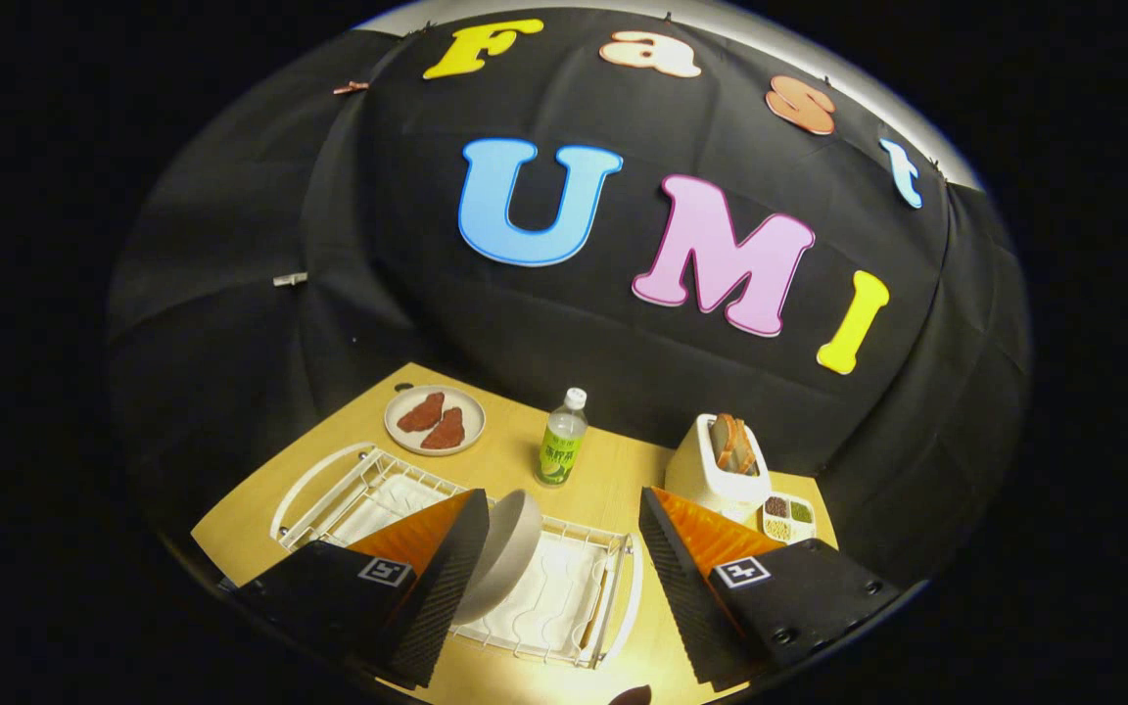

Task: Take the plate from the dish rack, then take the spoon from the basket and place it into the plate.

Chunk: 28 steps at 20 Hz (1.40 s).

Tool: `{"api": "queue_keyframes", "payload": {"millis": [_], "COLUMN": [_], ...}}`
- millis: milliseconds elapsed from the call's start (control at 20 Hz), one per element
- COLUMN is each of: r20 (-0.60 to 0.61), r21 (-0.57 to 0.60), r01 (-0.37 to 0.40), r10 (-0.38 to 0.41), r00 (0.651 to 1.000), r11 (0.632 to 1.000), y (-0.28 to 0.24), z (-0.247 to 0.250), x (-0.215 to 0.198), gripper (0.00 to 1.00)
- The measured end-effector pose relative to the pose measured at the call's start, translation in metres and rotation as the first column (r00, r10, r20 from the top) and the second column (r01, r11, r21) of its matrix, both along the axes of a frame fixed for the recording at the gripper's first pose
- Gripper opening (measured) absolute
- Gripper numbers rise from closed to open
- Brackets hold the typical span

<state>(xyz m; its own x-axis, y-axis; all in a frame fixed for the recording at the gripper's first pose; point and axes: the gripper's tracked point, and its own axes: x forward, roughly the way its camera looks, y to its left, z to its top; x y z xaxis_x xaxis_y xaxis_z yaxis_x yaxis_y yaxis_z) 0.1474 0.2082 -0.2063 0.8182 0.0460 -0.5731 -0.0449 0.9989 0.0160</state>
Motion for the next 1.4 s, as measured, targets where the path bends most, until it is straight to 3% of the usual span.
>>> {"api": "queue_keyframes", "payload": {"millis": [150,300,650,700,800,1050,1400], "r20": [-0.132,-0.234,-0.310,-0.308,-0.324,-0.306,-0.170], "r21": [0.011,0.025,-0.045,-0.071,-0.112,-0.182,-0.316], "r01": [0.006,0.041,0.036,0.052,0.090,0.052,-0.010], "r10": [-0.004,-0.034,-0.048,-0.071,-0.122,-0.107,-0.046], "r00": [0.991,0.972,0.950,0.949,0.938,0.946,0.984], "r11": [1.000,0.999,0.998,0.996,0.990,0.982,0.949], "y": [0.018,0.025,0.037,0.034,0.027,0.037,0.016], "z": [-0.054,-0.094,-0.132,-0.128,-0.134,-0.118,-0.059], "x": [0.005,0.004,0.002,0.001,0.000,0.007,0.043], "gripper": [0.95,0.87,0.62,0.50,0.42,0.33,0.23]}}
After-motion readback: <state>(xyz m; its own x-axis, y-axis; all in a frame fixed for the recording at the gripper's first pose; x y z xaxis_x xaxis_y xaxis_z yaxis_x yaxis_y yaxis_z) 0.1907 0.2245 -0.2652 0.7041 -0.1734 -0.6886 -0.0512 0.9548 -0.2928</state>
